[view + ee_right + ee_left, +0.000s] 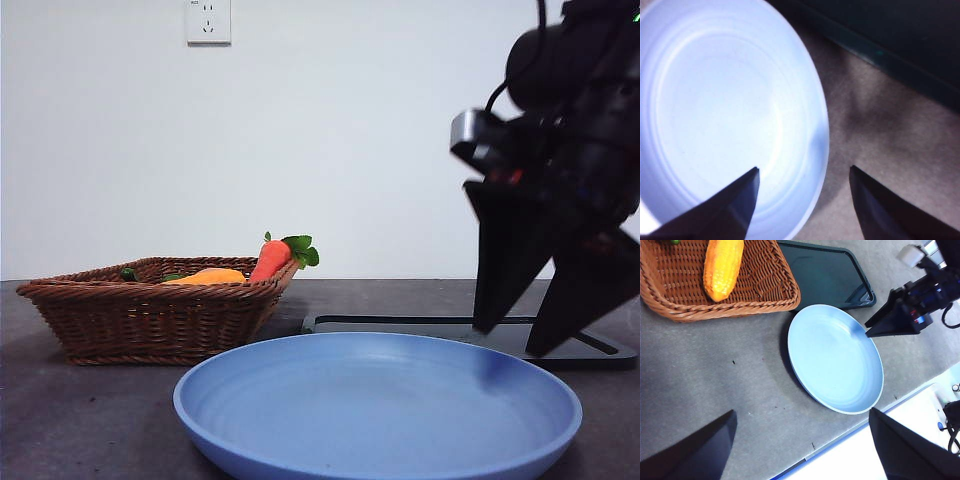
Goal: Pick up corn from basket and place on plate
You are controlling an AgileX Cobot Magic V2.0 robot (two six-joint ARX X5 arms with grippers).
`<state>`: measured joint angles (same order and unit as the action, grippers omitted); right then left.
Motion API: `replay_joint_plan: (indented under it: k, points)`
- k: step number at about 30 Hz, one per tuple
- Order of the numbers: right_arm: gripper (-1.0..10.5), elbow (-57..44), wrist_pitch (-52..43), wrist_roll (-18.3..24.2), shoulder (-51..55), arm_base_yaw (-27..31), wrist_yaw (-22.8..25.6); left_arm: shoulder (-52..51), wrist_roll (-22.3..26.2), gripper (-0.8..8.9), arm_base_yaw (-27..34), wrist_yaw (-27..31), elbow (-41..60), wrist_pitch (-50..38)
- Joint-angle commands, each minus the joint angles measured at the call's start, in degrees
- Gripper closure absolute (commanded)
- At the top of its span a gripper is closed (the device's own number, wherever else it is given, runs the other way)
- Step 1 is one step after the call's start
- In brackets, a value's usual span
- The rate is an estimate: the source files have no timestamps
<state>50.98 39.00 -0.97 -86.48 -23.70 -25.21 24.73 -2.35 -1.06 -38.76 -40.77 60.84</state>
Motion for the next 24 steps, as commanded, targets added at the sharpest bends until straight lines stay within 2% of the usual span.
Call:
replay_joint_plan:
  k: [1,7,13,18,24]
  points:
    - [6.9,0.92,-0.9,-0.55,-2.51,-0.92,0.85,0.22,-0.04,3.84,-0.11,-0.22,-0.85,-0.63]
    - [7.5,0.92,-1.51,-0.55,-4.9,-1.36,1.25,0.22,-0.04,3.84,-0.11,-0.22,-0.85,-0.61]
    - [8.9,0.9,-2.16,-0.52,-4.9,-1.33,1.25,0.26,-0.04,3.84,-0.11,-0.22,-0.85,-0.66]
    - [9.4,0.87,-2.97,-0.5,-4.9,-1.27,1.25,0.26,-0.07,3.84,-0.11,-0.22,-0.87,-0.66]
    - [9.4,0.9,-2.93,-0.59,-4.81,-1.27,1.25,0.31,-0.09,3.85,-0.11,-0.22,-1.14,-0.76]
